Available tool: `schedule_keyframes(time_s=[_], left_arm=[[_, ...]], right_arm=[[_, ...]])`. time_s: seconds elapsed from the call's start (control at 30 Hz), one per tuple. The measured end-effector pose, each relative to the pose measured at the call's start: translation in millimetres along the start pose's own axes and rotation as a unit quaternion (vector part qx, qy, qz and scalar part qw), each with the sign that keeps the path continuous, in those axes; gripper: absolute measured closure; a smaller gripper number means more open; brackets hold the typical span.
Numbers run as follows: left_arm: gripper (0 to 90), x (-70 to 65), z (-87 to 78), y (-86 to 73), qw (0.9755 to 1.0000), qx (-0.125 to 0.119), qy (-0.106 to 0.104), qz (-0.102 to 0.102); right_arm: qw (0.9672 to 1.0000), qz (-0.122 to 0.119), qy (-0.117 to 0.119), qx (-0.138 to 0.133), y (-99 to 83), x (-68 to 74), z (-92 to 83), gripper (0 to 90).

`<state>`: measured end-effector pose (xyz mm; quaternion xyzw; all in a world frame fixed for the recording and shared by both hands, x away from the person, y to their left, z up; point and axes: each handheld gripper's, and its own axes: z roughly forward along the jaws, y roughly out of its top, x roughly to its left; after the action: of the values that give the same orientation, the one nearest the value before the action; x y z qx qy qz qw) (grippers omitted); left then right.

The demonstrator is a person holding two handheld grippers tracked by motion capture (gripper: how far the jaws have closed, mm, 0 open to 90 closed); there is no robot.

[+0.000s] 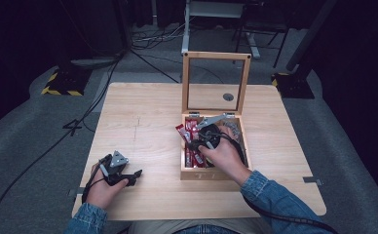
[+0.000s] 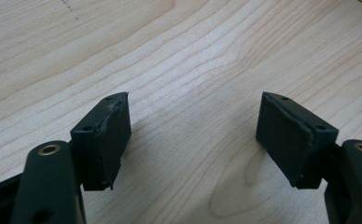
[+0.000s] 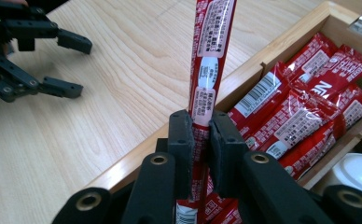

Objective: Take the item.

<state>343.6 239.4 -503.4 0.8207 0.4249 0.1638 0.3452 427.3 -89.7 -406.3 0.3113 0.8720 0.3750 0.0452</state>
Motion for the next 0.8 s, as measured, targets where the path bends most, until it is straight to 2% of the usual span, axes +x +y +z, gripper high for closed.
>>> schedule_keyframes(time_s=[0.3, 0.8], left_arm=[[26.0, 0.9, 2.5, 2.3, 1.0, -0.001, -0.001, -0.001], [21.8, 5.5, 8.0, 8.1, 0.9999, 0.005, -0.006, 0.009]], right_arm=[[0.9992, 0.004, 0.008, -0.038, 4.2, -0.9, -16.3, 80.5], [0.9968, 0.009, -0.004, -0.079, 5.5, -9.7, -50.9, 80.5]])
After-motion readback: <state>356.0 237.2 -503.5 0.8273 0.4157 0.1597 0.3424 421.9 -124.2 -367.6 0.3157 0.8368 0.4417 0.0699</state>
